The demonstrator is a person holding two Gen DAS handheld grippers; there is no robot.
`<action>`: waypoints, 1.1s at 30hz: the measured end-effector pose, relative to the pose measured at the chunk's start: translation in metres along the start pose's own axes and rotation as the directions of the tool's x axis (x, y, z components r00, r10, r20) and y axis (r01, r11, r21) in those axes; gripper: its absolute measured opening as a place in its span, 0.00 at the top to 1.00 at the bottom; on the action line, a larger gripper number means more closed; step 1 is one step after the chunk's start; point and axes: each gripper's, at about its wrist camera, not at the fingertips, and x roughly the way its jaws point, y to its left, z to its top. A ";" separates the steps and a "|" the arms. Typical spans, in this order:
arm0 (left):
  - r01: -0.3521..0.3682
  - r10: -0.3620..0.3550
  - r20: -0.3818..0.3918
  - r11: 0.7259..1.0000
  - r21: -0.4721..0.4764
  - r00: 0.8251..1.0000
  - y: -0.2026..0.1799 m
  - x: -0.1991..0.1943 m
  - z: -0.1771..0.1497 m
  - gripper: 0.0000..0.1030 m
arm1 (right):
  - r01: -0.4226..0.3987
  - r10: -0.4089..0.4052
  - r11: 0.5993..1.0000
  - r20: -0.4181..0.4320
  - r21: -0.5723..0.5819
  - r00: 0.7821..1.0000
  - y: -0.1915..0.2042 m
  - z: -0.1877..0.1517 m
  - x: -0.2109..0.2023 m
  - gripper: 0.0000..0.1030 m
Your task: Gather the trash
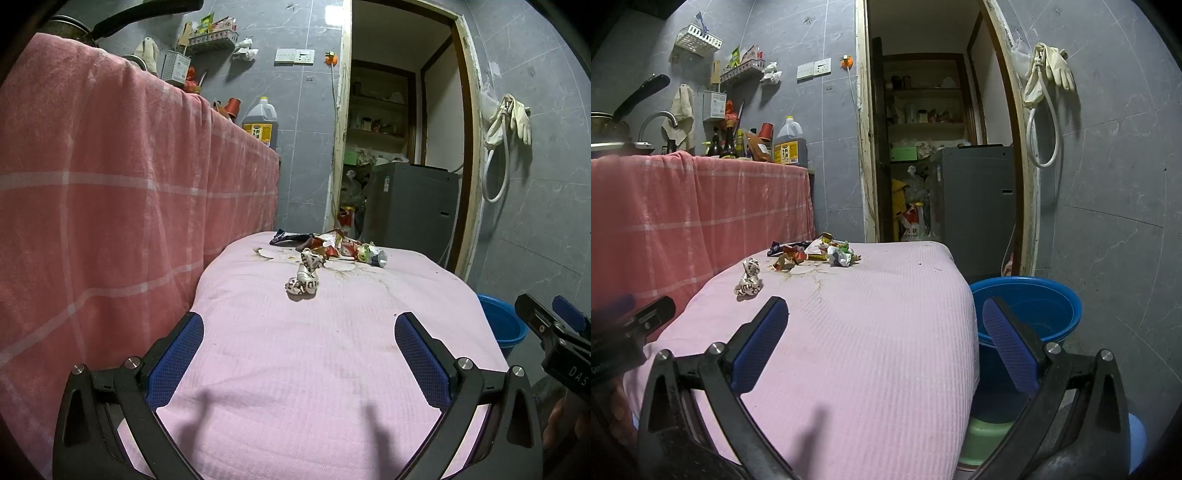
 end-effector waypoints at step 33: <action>-0.005 0.005 -0.002 1.000 -0.002 1.000 0.001 0.000 0.000 0.01 | -0.001 0.001 1.000 -0.001 0.001 1.000 0.000 0.000 0.001 0.00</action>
